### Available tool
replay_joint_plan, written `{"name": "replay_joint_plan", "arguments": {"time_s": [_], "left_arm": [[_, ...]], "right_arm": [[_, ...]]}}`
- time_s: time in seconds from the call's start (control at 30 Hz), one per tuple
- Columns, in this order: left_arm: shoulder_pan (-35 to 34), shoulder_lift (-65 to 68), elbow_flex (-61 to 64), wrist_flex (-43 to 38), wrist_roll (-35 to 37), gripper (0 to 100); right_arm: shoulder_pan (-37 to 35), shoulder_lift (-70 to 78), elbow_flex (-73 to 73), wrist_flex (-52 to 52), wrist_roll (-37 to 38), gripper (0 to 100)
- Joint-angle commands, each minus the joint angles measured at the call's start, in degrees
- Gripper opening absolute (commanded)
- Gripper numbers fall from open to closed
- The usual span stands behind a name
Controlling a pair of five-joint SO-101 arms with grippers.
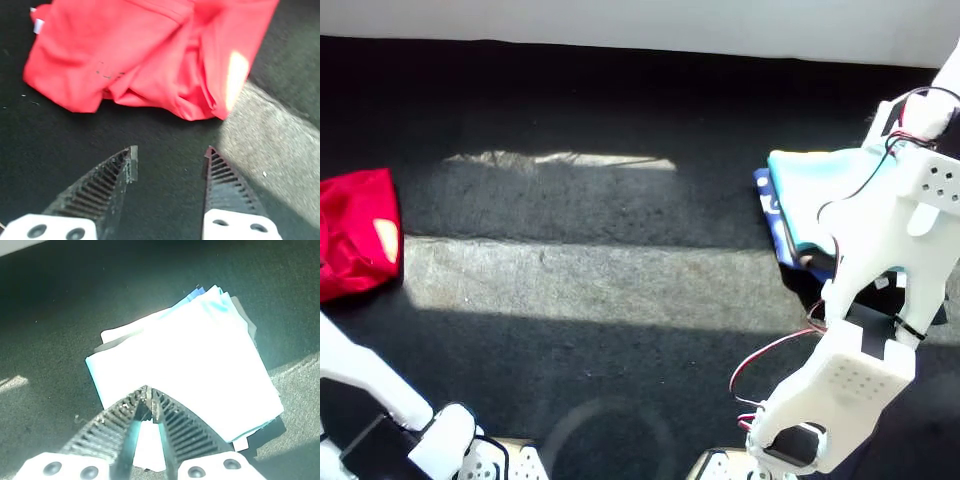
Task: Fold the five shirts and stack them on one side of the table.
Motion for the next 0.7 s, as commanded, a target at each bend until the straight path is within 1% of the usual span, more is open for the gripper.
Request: {"name": "replay_joint_plan", "arguments": {"time_s": [0.0,0.13,0.23,0.3,0.37,0.47,0.53,0.67], "left_arm": [[-4.5,0.8,2.1,-10.2,-2.1,24],[-7.3,10.0,2.0,-16.5,-4.7,24],[-8.7,18.9,-2.9,-17.5,-4.7,24],[-9.6,24.3,-8.4,-16.7,-4.4,24],[-10.9,29.2,-15.3,-15.1,-2.6,24],[-13.1,36.5,-27.3,-15.6,-1.9,24],[-13.5,42.2,-35.6,-17.0,-1.9,24],[-13.4,54.5,-50.9,-18.5,-2.0,24]], "right_arm": [[-0.9,-3.9,0.1,0.8,-0.4,1.3],[-0.9,-8.4,4.1,0.9,-0.4,1.3],[-2.4,-15.8,9.9,0.9,-0.4,1.3],[-3.8,-22.2,17.0,0.9,-0.4,1.4],[-5.7,-28.7,25.5,0.8,-0.1,3.1],[-9.1,-37.6,39.5,0.8,5.2,6.4],[-10.5,-42.7,47.9,0.7,8.2,6.6],[-10.6,-50.7,59.6,-1.5,10.3,6.6]]}}
